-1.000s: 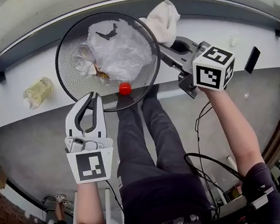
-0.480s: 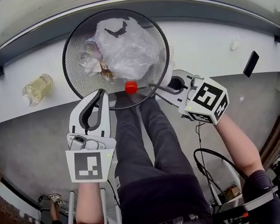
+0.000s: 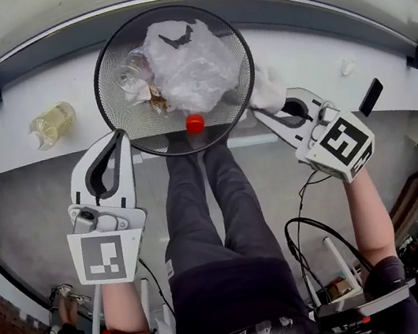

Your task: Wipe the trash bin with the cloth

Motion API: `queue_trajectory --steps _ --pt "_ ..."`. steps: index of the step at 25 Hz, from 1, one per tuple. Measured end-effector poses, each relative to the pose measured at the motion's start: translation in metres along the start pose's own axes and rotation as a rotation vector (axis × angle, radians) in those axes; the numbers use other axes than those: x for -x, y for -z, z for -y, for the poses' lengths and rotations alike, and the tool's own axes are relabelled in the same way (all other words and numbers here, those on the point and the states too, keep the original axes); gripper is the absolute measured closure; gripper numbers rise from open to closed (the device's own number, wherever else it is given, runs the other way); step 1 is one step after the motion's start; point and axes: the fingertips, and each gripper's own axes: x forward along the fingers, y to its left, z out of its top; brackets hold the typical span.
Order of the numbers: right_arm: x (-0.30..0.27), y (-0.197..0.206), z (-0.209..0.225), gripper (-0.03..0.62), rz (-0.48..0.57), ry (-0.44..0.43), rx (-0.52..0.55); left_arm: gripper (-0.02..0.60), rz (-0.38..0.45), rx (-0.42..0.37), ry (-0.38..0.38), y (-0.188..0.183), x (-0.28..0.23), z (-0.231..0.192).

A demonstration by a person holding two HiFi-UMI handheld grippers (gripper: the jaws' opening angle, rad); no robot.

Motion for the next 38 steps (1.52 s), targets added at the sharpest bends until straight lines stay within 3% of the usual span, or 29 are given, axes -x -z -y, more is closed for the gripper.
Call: queue_trajectory --steps 4,7,10,14,19,24,28,31,35,38 --pt "0.020 -0.019 0.073 0.559 -0.045 0.273 0.153 0.583 0.021 -0.090 -0.057 -0.010 0.003 -0.035" --pt "0.011 -0.030 0.096 0.558 -0.091 0.384 0.253 0.583 0.030 -0.043 -0.083 -0.004 -0.002 -0.052" --pt "-0.015 -0.015 0.083 0.557 -0.167 0.359 0.326 0.592 0.015 0.023 -0.030 0.010 -0.014 -0.045" --pt "-0.047 0.019 0.031 0.557 -0.211 0.205 0.317 0.592 0.011 -0.006 -0.042 0.012 -0.015 -0.044" --pt "-0.064 0.040 -0.035 0.558 -0.222 0.060 0.395 0.592 -0.018 -0.041 -0.025 0.022 -0.012 -0.036" --pt "-0.066 0.028 -0.072 0.558 -0.160 0.011 0.435 0.592 -0.046 -0.067 -0.011 0.028 -0.011 -0.026" --pt "-0.064 0.032 -0.087 0.558 -0.167 -0.025 0.489 0.592 -0.100 -0.092 0.047 0.039 -0.009 -0.015" --pt "-0.049 0.035 -0.073 0.558 -0.176 0.014 0.454 0.592 -0.092 -0.140 -0.005 0.032 -0.005 -0.023" --pt "-0.025 0.037 -0.001 0.557 -0.214 0.252 0.394 0.592 -0.025 -0.121 -0.138 0.003 -0.003 -0.065" --pt "-0.014 0.036 0.038 0.557 -0.218 0.362 0.380 0.592 -0.041 -0.128 -0.108 -0.006 -0.024 -0.072"
